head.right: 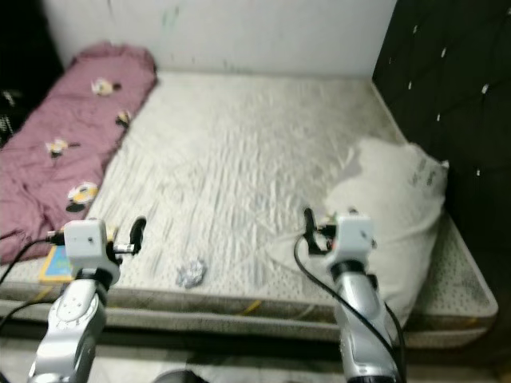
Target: Clean up the room
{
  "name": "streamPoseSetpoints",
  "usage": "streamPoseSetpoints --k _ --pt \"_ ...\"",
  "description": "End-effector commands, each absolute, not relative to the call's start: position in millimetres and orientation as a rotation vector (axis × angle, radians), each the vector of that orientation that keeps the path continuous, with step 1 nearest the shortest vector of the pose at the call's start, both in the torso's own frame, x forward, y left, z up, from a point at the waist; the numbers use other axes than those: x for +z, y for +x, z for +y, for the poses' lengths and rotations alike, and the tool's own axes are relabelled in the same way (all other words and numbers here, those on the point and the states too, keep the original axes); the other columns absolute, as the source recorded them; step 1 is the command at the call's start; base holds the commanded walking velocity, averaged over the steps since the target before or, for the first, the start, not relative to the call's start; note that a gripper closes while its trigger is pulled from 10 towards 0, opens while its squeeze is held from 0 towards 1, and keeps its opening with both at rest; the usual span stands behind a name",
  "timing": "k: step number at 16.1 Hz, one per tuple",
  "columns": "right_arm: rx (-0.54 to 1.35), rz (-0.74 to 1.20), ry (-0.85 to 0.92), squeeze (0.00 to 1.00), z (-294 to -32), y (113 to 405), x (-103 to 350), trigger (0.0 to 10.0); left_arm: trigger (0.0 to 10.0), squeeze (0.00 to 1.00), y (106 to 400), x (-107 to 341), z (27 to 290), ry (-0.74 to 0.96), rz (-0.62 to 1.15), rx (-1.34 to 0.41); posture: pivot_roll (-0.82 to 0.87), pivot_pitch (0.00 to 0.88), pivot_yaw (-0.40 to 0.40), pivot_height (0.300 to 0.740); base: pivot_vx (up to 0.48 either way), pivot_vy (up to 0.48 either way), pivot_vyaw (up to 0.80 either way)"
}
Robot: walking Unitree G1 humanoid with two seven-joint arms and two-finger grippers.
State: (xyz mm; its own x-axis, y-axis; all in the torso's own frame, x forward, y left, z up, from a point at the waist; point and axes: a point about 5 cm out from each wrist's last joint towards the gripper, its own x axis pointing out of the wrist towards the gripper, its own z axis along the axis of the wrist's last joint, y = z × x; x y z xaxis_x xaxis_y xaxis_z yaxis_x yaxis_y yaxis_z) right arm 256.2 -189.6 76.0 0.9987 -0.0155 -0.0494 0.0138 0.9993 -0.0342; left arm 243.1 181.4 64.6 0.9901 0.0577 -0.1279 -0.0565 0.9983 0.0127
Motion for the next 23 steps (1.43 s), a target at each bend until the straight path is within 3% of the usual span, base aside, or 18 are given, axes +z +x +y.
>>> streamPoseSetpoints --k 1,8,11,18,23 --pt "-0.031 0.065 -0.039 0.0 -194 254 73 10.0 10.0 0.0 240 61 175 -0.005 0.149 0.028 -0.02 0.0 0.006 0.74 0.0 0.48 0.0" --pt "-0.046 0.098 -0.043 0.0 -196 244 61 10.0 10.0 0.0 226 59 173 -0.005 0.176 0.004 -0.02 0.0 -0.005 0.74 0.0 0.48 0.0" --pt "-0.025 0.102 -0.069 0.0 -200 247 64 10.0 10.0 0.0 227 69 174 0.027 0.181 -0.097 -0.01 0.0 -0.034 0.74 0.0 0.48 0.0" --pt "-0.002 0.093 -0.065 0.0 -194 251 64 10.0 10.0 0.0 242 76 167 -0.033 0.1 -0.032 -0.02 0.0 -0.014 0.74 0.0 0.0 0.0" --pt "0.005 0.094 -0.065 0.0 -194 251 65 10.0 10.0 0.0 237 71 159 -0.049 0.114 -0.057 -0.03 0.0 -0.014 0.74 0.108 0.0 0.0"
